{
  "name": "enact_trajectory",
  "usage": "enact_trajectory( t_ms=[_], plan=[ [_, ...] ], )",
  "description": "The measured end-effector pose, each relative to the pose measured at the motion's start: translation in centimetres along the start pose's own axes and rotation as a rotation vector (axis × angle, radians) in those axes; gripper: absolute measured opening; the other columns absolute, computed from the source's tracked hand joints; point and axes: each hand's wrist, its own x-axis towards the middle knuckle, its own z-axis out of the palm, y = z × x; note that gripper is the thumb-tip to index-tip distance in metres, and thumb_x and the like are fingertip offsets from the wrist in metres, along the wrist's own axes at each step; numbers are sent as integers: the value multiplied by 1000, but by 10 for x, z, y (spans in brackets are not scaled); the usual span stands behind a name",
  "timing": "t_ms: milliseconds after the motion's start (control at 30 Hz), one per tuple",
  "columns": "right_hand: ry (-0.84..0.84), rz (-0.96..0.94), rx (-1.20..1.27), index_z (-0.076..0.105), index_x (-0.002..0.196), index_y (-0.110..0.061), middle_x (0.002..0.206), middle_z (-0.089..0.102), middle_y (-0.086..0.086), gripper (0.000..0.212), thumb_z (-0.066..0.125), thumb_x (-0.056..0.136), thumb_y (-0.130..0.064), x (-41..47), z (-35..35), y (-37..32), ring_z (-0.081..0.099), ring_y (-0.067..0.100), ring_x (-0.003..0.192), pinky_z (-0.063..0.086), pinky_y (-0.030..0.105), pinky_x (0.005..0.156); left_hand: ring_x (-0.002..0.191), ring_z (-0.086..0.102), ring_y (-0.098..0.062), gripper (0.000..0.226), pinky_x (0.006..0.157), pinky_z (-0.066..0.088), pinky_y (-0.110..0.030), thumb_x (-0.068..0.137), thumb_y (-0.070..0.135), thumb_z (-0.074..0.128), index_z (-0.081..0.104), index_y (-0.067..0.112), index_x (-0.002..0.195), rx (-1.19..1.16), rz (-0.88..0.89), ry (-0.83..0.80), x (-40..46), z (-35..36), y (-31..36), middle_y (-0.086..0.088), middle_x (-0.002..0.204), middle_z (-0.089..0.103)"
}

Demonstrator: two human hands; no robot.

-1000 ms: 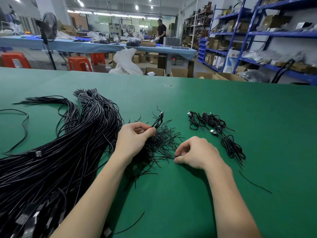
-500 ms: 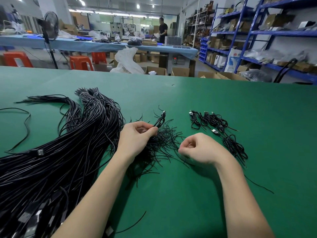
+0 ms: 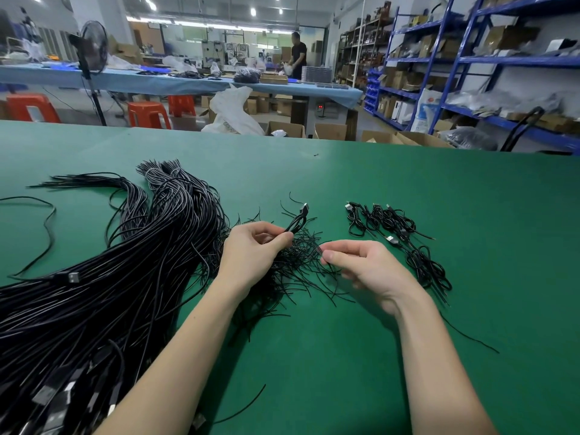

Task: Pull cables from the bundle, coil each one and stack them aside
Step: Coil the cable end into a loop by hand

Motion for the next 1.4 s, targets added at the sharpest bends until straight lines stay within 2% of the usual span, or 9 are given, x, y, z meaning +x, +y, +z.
enact_trajectory(
  t_ms=[200, 433, 633, 800, 933, 1067, 1133, 1233, 1400],
  plan=[
    [39, 24, -14, 75, 98, -20, 90, 80, -6, 9, 75, 90, -24, 5, -3, 4, 50, -5, 47, 33, 10, 41, 89, 72, -16, 12, 78, 48, -23, 81, 34, 82, 77, 23, 81, -11, 9, 9, 0, 0, 0, 5, 77, 77],
    [68, 3, 20, 75, 98, -17, 97, 79, -2, 12, 77, 86, -20, 6, -3, 5, 50, 3, 49, 34, 12, 42, 85, 72, -10, 14, 75, 45, -22, 80, 37, 83, 78, 24, 81, 6, 9, 32, 0, 0, -1, 6, 77, 77],
    [125, -7, 3, 80, 88, -25, 87, 77, -11, 7, 82, 82, -27, 5, -2, 2, 50, 0, 49, 36, 12, 45, 80, 71, -11, 12, 79, 49, -26, 80, 35, 83, 78, 24, 79, -2, 20, 27, -1, 4, 2, 4, 75, 76],
    [96, -65, -31, 78, 89, -22, 89, 79, -3, 8, 78, 83, -27, 5, 7, -3, 52, 1, 53, 35, 11, 43, 74, 67, -6, 11, 76, 47, -23, 79, 35, 83, 78, 25, 79, 13, 43, 6, -4, 9, 3, 5, 73, 75],
    [100, -94, -56, 78, 84, -20, 76, 76, -9, 4, 78, 85, -23, 7, 18, -3, 54, -5, 52, 37, 6, 45, 69, 64, 1, 8, 68, 46, -14, 80, 33, 82, 77, 27, 78, 85, 109, -6, -6, 12, 4, 13, 72, 74],
    [127, -98, -54, 78, 80, -20, 71, 75, -13, 5, 77, 85, -21, 11, 24, -1, 57, -9, 55, 40, 5, 53, 79, 67, 8, 11, 73, 46, -7, 82, 27, 80, 73, 33, 76, 200, 217, 5, -7, 14, 7, 19, 77, 74],
    [133, -84, -52, 79, 78, -20, 75, 76, -12, 7, 77, 85, -22, 11, 25, 0, 58, -6, 59, 41, 7, 58, 76, 66, 8, 14, 74, 48, -11, 82, 28, 79, 67, 35, 78, 266, 254, 27, -8, 15, 8, 21, 77, 72],
    [129, -26, -27, 80, 77, -20, 77, 76, -7, 8, 77, 84, -23, 10, 24, -1, 46, 0, 50, 37, 11, 48, 51, 54, 3, 28, 65, 48, -26, 81, 28, 77, 51, 31, 90, 318, 309, 58, -11, 16, 8, 19, 73, 71],
    [62, 142, 129, 77, 89, -12, 76, 74, -4, 7, 75, 84, -17, 12, 24, -2, 32, 2, 44, 22, 13, 38, 52, 48, 4, 31, 70, 52, -33, 83, 29, 75, 48, 37, 95, 443, 420, 41, -13, 13, 11, 18, 80, 72]
  ],
)
